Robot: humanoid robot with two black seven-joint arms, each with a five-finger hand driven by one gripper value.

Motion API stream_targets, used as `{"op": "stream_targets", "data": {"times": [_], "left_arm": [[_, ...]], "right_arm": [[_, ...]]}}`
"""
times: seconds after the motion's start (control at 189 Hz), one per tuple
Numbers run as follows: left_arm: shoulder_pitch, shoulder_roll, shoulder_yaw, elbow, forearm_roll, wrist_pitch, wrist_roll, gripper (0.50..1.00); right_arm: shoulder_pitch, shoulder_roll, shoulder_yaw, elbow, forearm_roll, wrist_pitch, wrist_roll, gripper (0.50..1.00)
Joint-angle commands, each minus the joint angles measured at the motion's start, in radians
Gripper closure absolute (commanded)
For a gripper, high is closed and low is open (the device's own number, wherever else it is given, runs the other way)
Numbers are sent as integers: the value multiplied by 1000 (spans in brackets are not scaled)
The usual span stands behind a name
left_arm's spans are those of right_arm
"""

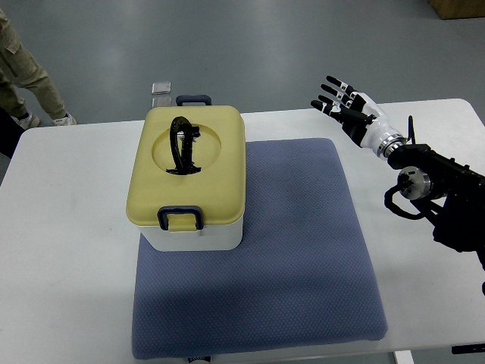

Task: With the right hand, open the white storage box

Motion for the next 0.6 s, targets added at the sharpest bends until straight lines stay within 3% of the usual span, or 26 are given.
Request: {"op": "stream_targets", "data": {"times": [0.0, 0.593], "left_arm": [[0, 0, 0, 1, 0, 0, 0, 500], [0, 0, 2, 11, 0, 0, 2, 500]], "right_arm": [[0, 0, 2, 0, -14, 0, 0, 579], [9, -8, 2, 2, -23, 2, 2, 579]]}}
